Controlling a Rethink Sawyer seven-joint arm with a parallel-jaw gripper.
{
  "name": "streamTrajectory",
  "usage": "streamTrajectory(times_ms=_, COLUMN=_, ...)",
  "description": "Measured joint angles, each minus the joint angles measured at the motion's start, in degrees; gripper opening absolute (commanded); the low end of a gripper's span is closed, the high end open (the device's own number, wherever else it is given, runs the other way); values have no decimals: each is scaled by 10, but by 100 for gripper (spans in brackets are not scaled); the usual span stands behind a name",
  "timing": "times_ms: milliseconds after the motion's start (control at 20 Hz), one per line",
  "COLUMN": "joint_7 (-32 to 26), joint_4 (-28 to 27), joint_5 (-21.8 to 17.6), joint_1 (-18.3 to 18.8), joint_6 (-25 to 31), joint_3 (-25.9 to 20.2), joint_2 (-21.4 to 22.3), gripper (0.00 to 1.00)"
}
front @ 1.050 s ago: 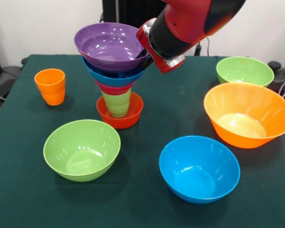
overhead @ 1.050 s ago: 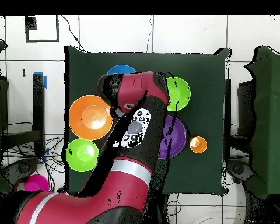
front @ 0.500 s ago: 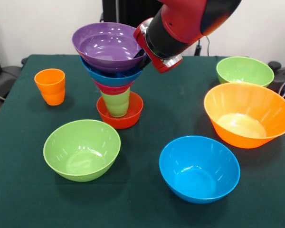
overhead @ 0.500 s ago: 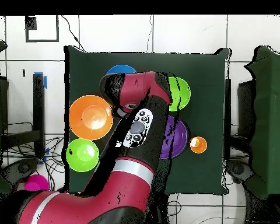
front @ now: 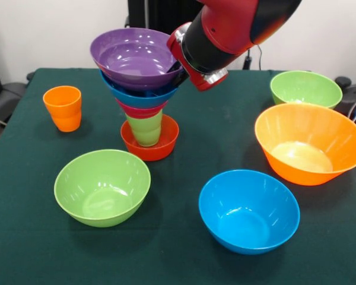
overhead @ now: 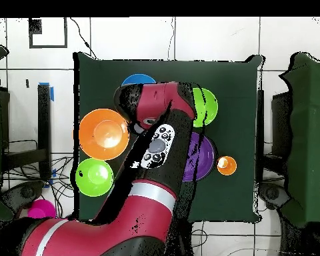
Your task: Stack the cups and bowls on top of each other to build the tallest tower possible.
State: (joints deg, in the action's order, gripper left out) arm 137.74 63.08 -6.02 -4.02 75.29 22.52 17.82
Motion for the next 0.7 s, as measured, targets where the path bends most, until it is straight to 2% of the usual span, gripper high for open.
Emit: streamTrajectory(times_ms=700, joint_7=0, joint_4=0, joint_5=0, joint_1=0, joint_6=-19, joint_3=-11, joint_2=2, gripper=0)
